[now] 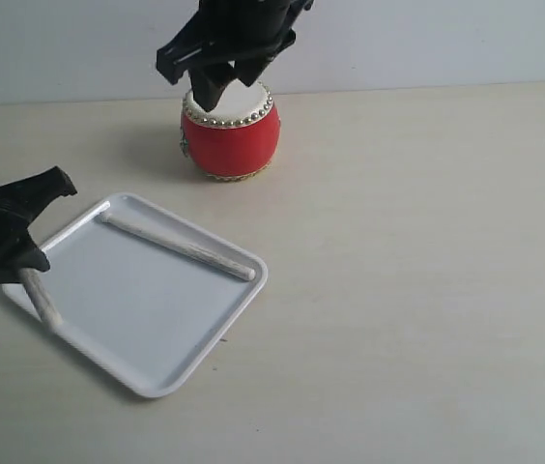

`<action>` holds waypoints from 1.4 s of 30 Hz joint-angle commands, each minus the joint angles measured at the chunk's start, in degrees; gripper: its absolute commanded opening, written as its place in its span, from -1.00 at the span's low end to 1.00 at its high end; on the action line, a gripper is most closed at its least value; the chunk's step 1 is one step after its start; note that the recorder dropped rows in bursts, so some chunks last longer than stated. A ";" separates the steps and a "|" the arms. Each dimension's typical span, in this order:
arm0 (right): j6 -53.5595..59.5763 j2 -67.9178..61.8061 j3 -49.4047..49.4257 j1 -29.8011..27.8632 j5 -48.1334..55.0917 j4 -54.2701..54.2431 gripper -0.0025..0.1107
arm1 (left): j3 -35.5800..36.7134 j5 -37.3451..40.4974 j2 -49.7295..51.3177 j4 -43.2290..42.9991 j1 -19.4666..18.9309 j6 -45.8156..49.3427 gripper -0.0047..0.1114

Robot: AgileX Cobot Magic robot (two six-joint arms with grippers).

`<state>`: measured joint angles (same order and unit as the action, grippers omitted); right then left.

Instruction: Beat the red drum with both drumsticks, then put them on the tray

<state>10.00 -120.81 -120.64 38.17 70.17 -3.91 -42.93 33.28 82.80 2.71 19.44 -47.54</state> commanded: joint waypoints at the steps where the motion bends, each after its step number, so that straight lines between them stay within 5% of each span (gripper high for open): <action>1: -0.24 3.28 -0.24 -0.18 -0.21 -0.09 0.02 | -0.01 1.79 1.12 -0.03 0.63 -4.43 -0.92; 13: 0.00 4.54 -0.24 -0.18 -0.21 0.02 0.02 | -8.14 5.49 14.84 4.28 0.63 -4.82 -0.92; 33: 0.31 4.54 -0.24 -0.18 -0.21 -2.43 0.02 | -13.71 2.03 21.69 6.99 7.48 -4.00 -0.92; 42: 0.31 4.54 -0.24 -0.18 -0.21 -3.24 0.02 | -13.71 7.30 21.69 8.79 7.96 -2.53 -0.52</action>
<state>9.89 -116.91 -120.64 38.17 70.28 -6.35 -56.44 39.46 104.34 11.16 26.96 -50.38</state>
